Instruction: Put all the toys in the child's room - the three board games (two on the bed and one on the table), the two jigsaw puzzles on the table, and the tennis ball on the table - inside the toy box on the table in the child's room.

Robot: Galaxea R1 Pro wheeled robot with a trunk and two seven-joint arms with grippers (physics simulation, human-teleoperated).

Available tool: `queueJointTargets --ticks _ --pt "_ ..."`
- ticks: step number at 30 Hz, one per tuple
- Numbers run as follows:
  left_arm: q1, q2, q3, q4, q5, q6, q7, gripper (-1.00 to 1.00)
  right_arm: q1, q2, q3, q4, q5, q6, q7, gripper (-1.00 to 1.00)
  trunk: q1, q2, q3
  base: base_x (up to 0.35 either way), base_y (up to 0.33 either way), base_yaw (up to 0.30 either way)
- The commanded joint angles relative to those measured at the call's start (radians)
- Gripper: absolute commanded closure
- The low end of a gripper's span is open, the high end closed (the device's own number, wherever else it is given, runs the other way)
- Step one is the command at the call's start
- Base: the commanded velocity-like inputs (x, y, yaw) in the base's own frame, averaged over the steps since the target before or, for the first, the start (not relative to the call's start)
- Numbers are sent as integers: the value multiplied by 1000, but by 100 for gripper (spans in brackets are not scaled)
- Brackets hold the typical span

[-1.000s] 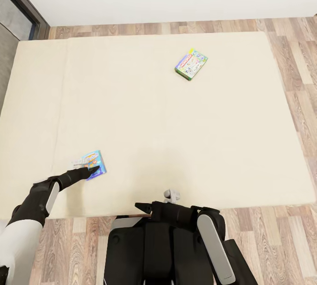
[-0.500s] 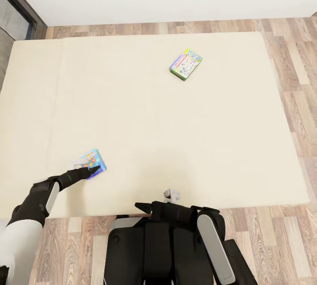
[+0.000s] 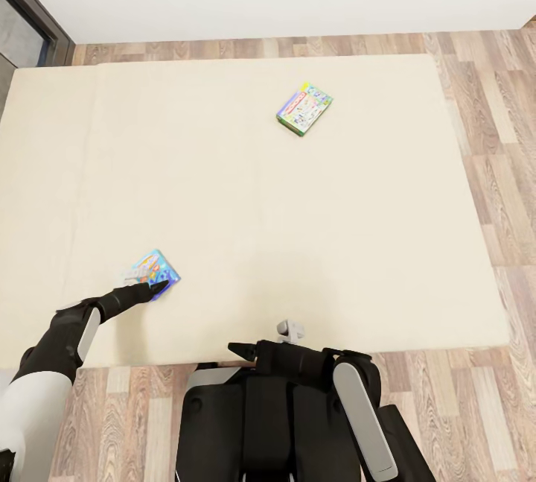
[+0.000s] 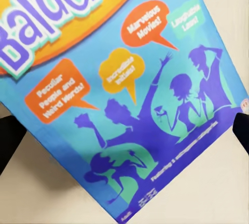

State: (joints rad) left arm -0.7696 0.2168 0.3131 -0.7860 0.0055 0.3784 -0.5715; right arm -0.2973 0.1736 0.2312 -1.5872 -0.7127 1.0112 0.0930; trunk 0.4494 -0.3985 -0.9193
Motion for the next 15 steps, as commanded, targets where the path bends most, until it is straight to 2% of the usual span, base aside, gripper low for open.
queueJointTargets --ticks 1,15 --pt "0 0 3 -1 1 8 -5 -100 0 0 -1 0 10 4 10 -100 1 -2 -1 0 -17 0" --pt "0 0 7 -1 1 8 -5 -100 0 0 -1 0 10 4 10 -100 1 -2 -1 0 -2 0"
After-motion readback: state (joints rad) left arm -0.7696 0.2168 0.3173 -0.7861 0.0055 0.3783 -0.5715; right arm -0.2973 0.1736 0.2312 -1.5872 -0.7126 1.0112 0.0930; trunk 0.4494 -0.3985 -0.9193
